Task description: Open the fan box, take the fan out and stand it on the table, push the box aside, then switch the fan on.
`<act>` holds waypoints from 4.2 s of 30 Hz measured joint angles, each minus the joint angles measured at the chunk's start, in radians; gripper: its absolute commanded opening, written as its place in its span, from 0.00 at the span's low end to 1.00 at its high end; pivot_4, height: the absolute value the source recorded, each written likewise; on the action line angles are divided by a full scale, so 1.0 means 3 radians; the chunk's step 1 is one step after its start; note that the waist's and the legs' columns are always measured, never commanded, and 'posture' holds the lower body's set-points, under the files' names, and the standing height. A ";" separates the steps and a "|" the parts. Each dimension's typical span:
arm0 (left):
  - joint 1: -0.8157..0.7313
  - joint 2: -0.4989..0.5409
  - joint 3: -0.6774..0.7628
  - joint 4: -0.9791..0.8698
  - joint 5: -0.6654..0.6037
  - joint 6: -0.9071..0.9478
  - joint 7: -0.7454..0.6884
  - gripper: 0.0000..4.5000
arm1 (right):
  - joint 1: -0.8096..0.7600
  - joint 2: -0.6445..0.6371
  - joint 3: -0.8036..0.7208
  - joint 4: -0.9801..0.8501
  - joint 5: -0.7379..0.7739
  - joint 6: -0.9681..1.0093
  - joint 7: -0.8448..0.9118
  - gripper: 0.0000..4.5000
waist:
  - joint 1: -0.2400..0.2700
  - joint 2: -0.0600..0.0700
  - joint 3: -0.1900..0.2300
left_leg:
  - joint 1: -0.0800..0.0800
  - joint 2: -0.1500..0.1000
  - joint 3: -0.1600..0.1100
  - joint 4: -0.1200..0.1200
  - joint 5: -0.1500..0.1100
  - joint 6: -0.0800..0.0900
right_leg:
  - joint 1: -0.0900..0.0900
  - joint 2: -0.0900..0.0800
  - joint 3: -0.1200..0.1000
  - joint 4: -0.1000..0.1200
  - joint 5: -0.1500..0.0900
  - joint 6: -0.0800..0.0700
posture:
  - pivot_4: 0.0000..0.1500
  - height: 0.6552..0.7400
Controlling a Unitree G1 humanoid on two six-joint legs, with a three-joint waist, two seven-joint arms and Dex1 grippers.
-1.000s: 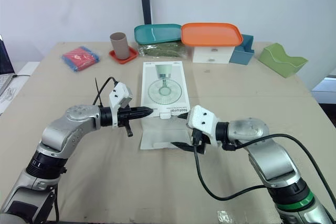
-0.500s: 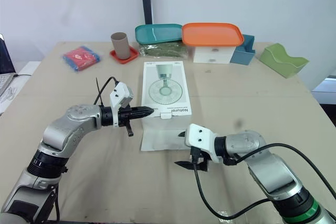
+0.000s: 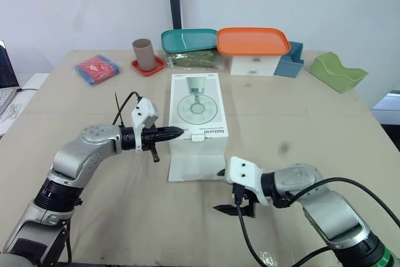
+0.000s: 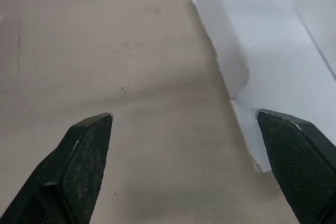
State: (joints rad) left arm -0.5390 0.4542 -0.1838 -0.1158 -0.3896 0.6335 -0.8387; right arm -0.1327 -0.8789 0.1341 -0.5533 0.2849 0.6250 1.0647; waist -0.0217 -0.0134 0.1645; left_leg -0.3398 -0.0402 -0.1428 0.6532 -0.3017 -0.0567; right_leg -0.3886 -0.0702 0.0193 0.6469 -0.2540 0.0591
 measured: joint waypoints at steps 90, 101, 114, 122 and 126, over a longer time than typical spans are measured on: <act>-0.0100 -0.0019 0.0075 0.0096 -0.0074 0.0168 -0.0095 0.00 | -0.0142 0.0407 -0.0951 0.0158 0.1848 0.1022 -0.0726 0.54 | -0.0002 -0.0003 -0.0001 | -0.0003 -0.0001 0.0001 0.0000 -0.0002 0.0004 | -0.0002 0.0000 0.0000 -0.0002 0.0001 0.0002 | 1.00 1.00; -0.0180 0.0105 0.0105 0.0275 -0.0078 0.0061 -0.0281 0.00 | -0.0219 0.0439 -0.0963 0.0207 0.1839 0.0885 -0.0797 0.01 | -0.0002 -0.0003 0.0000 | -0.0003 -0.0001 0.0001 0.0000 -0.0002 0.0003 | -0.0003 0.0000 0.0000 -0.0002 0.0001 0.0002 | 1.00 1.00; -0.0204 0.0217 0.0427 0.0360 -0.0269 -0.0149 -0.0503 0.00 | -0.0447 0.0540 -0.0964 0.0272 0.1850 0.0814 -0.0887 0.01 | -0.0002 -0.0006 0.0003 | -0.0018 -0.0001 -0.0001 0.0001 -0.0001 0.0002 | -0.0018 -0.0001 -0.0001 -0.0001 0.0003 0.0000 | 1.00 1.00; -0.0233 0.0100 0.0644 0.0350 -0.0469 -0.0162 -0.0457 0.00 | -0.0764 0.0721 -0.0804 0.0354 0.1721 0.0773 -0.1094 0.01 | -0.0007 -0.0006 0.0004 | -0.0023 0.0000 0.0000 0.0001 0.0000 0.0000 | -0.0027 0.0000 0.0000 -0.0001 0.0005 -0.0003 | 1.00 1.00; -0.0354 0.0084 0.0842 0.0339 -0.0639 -0.0156 -0.0398 0.00 | -0.0857 0.0775 -0.0575 0.0512 0.1433 0.0687 -0.1228 0.01 | -0.0006 -0.0005 0.0003 | -0.0034 -0.0001 0.0000 0.0004 0.0003 -0.0004 | -0.0037 0.0000 0.0000 -0.0001 0.0008 -0.0001 | 1.00 1.00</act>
State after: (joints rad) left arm -0.6452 0.4793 0.0689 -0.0142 -0.5813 0.5866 -0.9581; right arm -0.3897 -0.6463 -0.0385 -0.3998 0.7147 0.8310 0.6964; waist -0.0234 -0.0151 0.1654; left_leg -0.3501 -0.0404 -0.1429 0.6545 -0.3009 -0.0579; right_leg -0.3997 -0.0703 0.0192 0.6468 -0.2516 0.0587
